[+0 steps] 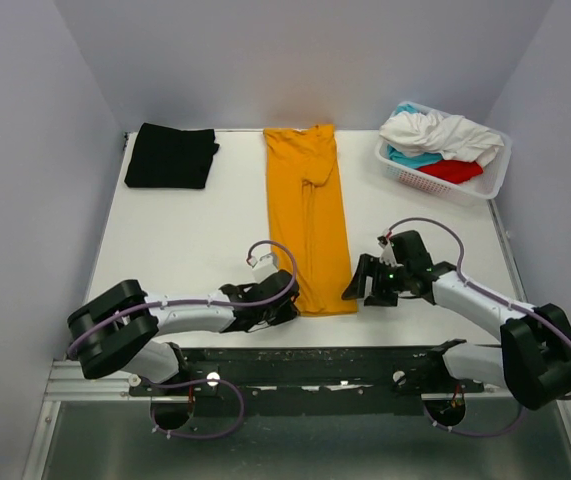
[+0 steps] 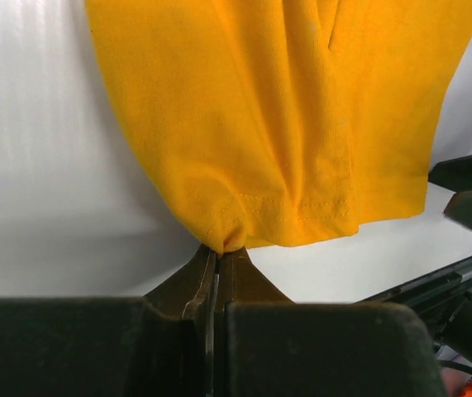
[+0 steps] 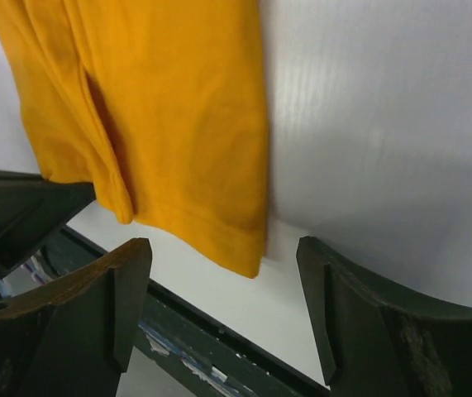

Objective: Fold and stack the t-shirts
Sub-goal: Grab the bottom of the folded rectangular tshirt with both arms, then fold the folded rectangular tshirt in 1/3 of the way

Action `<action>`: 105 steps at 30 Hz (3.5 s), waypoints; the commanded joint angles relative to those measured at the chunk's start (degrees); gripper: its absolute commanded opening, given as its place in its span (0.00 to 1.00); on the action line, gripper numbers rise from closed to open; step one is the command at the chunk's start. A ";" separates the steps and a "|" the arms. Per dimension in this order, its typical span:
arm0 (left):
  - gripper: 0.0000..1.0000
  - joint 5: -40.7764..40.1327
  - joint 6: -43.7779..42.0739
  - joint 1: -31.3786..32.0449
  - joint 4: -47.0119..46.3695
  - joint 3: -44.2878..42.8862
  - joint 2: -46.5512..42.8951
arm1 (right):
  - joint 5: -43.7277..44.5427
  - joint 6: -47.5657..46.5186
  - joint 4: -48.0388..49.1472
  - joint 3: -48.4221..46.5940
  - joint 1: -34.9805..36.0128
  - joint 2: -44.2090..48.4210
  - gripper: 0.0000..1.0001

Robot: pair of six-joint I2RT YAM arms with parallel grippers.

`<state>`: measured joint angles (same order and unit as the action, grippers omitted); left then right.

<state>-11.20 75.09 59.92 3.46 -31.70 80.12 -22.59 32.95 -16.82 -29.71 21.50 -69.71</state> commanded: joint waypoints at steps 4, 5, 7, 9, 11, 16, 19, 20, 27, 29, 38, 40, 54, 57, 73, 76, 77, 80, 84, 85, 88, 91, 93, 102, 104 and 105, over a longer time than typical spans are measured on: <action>0.00 -2.91 2.45 4.48 2.88 0.62 2.43 | 0.92 1.50 2.03 3.99 3.28 -1.38 0.73; 0.00 -3.03 2.75 4.65 2.95 0.75 2.56 | 2.82 1.99 2.32 4.29 3.32 -1.90 0.67; 0.00 -3.43 3.12 4.75 3.46 0.78 2.40 | 4.29 2.77 1.84 4.40 3.44 -2.59 0.50; 0.00 -4.06 3.52 4.89 4.37 1.04 1.60 | 4.21 2.86 1.32 4.49 3.62 -2.29 0.27; 0.00 -4.93 3.73 5.50 5.20 1.44 0.20 | 4.22 2.79 -0.63 3.90 3.85 -1.09 0.20; 0.00 -5.37 3.12 10.42 9.22 0.47 -2.30 | -1.15 0.89 -7.76 2.25 4.58 2.82 0.17; 0.00 -6.73 4.26 14.48 15.59 -1.95 -2.90 | -1.65 1.59 -11.59 2.21 5.41 5.54 0.17; 0.00 -6.87 4.51 15.32 16.80 -2.56 -3.22 | -1.16 2.12 -12.34 2.08 5.79 6.73 0.17; 0.00 -10.71 1.92 16.01 17.55 -4.16 -9.36 | 1.91 2.87 -12.43 -2.16 5.99 11.21 0.16; 0.00 -12.00 -1.87 14.49 16.14 -5.67 -11.42 | 3.33 3.38 -10.52 -3.91 6.01 9.24 0.15; 0.00 -8.04 -19.81 -2.23 11.62 -13.46 -10.07 | 16.05 7.04 -2.96 -17.12 5.96 -1.21 0.15; 0.00 -5.96 -23.15 -5.81 10.68 -16.03 -8.07 | 18.45 7.57 -1.65 -20.33 5.97 -5.24 0.15; 0.00 -0.78 -34.73 -20.02 12.53 -33.85 7.71 | 30.75 5.24 2.64 -37.03 5.50 -25.10 0.14; 0.00 0.17 -36.59 -22.31 12.17 -35.68 10.22 | 32.53 5.22 5.40 -37.55 5.09 -27.26 0.14; 0.01 7.57 -39.34 -29.64 11.88 -45.49 25.07 | 34.01 4.70 14.42 -43.26 3.09 -39.17 0.20; 0.46 9.46 -40.40 -30.73 13.54 -48.17 27.68 | 33.60 2.62 17.70 -44.92 2.94 -41.87 0.62; 0.59 10.74 -40.96 -31.03 13.60 -48.62 27.90 | 33.20 1.92 16.96 -46.73 2.89 -43.22 0.77; 0.98 11.19 -41.16 -31.27 12.96 -48.18 26.01 | 33.49 2.43 13.59 -48.73 2.85 -43.84 0.98; 0.98 15.98 -40.29 -31.27 10.16 -43.84 20.58 | 31.47 3.91 18.86 -41.62 2.78 -36.38 1.00; 0.98 16.75 -39.37 -31.27 9.37 -42.01 18.84 | 31.06 4.71 19.37 -38.89 2.85 -34.32 1.00; 0.98 18.66 -36.46 -31.18 5.91 -33.14 12.73 | 30.52 6.00 19.63 -31.31 2.78 -27.03 1.00; 0.98 21.11 -32.57 -31.09 0.11 -22.92 6.38 | 29.60 7.10 18.60 -24.51 2.78 -20.14 1.00; 0.98 23.53 -30.33 -30.93 -3.09 -16.88 3.32 | 27.02 8.29 18.87 -20.26 2.83 -16.65 1.00; 0.98 19.31 -25.03 -29.95 -4.52 -4.50 -0.79 | 20.12 11.29 18.21 -12.23 2.85 -11.58 1.00; 0.93 18.42 -24.90 -29.97 -3.70 -4.67 0.17 | 19.97 11.77 18.31 -11.39 2.85 -11.82 1.00; 0.89 17.70 -24.69 -29.95 -3.58 -4.98 0.87 | 19.95 12.13 18.31 -11.08 2.80 -11.97 1.00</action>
<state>9.26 48.29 29.76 1.45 -36.16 80.88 -0.51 43.11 1.15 -42.46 24.62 -82.37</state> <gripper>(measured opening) 0.965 0.998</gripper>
